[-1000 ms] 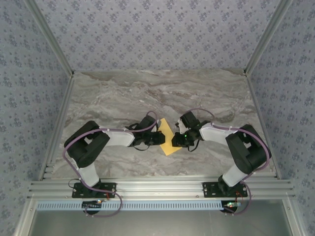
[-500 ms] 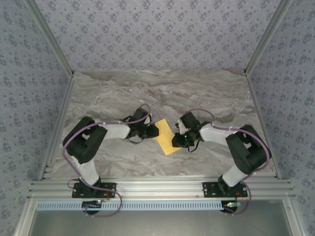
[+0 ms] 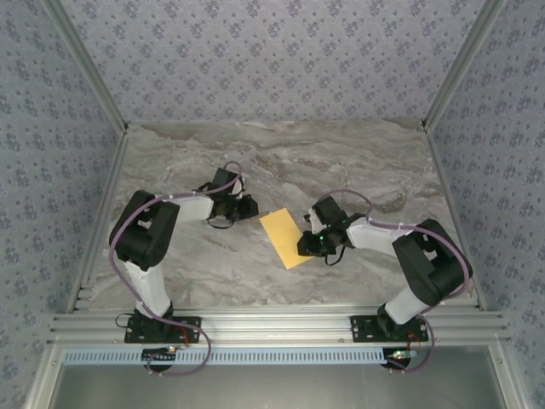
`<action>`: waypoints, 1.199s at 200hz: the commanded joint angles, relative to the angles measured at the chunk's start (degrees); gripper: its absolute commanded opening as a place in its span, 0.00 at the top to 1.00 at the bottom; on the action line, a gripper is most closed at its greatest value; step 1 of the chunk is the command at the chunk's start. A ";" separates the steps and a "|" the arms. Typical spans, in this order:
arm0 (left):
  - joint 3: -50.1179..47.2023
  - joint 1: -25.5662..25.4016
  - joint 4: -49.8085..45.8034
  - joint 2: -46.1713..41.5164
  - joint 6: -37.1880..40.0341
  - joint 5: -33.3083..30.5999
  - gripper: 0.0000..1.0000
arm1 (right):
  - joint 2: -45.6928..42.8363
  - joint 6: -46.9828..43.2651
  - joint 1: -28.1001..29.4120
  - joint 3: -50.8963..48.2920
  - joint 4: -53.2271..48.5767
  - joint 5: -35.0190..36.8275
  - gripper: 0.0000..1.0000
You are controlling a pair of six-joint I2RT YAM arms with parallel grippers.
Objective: Fold a paper plane with a square sheet of paper (fold left side to right side)
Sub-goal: First fold the square sheet of paper in half at the center of the table, then rotate the square sheet of paper at the center of the table, then fold the triangle a second time at the center of the table.
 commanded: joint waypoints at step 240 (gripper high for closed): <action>-7.77 -18.33 6.07 -5.53 -9.66 -4.22 0.69 | -18.37 1.96 -5.44 -6.58 -4.88 -2.11 0.46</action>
